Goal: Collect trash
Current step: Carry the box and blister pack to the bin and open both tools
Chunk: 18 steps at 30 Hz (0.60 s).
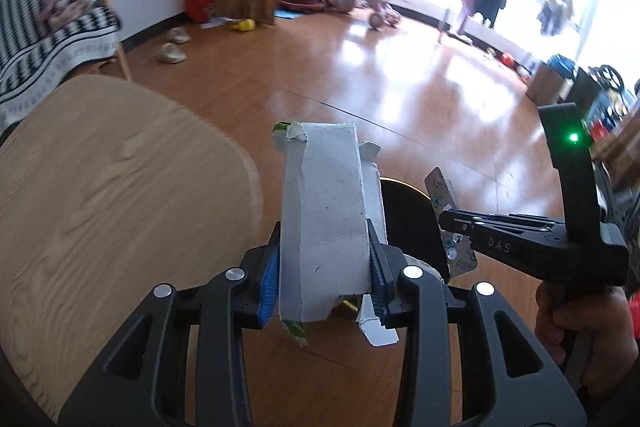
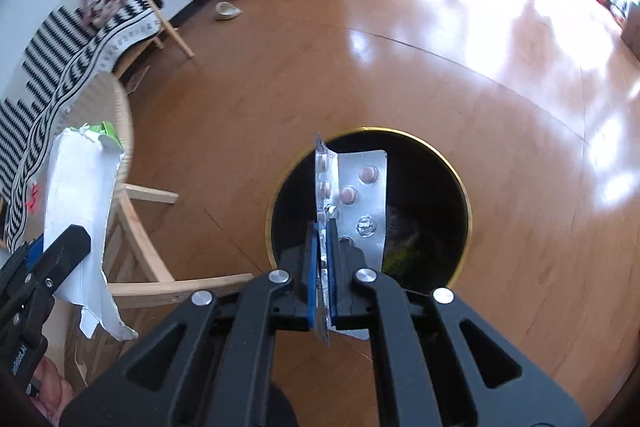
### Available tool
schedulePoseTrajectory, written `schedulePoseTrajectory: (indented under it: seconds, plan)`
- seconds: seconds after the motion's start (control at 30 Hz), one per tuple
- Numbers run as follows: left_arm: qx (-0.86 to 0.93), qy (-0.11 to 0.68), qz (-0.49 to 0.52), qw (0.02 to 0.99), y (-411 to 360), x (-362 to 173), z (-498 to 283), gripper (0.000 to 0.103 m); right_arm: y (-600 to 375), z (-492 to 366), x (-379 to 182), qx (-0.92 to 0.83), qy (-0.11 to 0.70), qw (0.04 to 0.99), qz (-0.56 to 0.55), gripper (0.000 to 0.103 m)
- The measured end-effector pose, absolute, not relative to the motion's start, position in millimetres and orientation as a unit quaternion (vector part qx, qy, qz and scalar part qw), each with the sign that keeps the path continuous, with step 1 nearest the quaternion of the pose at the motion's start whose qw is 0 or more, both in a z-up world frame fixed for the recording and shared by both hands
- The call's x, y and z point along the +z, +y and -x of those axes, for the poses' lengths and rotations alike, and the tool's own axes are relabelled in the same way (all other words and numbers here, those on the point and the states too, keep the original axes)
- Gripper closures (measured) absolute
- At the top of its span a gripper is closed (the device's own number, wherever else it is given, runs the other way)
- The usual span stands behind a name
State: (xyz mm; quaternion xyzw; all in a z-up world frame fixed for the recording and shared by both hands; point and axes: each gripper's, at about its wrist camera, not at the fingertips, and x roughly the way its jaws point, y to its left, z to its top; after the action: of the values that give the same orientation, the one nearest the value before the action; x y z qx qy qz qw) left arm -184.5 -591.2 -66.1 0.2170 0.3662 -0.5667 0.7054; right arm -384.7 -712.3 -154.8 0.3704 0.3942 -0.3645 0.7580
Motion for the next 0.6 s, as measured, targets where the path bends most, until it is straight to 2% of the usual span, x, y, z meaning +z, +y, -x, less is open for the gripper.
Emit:
schedulePoseTrajectory:
  seconds: [0.47,0.53,0.57,0.6]
  plan:
    - [-0.576,0.393,-0.231,0.679,-633.8,-92.5,184.2,0.067,-741.0,391.0,-175.2,-0.376,0.381,0.742,-0.403,0.098]
    - [-0.577,0.393,-0.229,0.678,-635.6,-92.3,183.3,0.067,-742.6,394.3,-177.4,-0.374,0.376,0.740,-0.413,0.092]
    - [-0.577,0.394,-0.229,0.678,-637.0,-92.6,183.0,0.067,-743.6,397.1,-178.7,-0.376,0.375,0.738,-0.416,0.071]
    - [-0.578,0.395,-0.229,0.677,-637.9,-93.6,182.4,0.067,-745.2,399.4,-179.6,-0.380,0.372,0.736,-0.418,0.034]
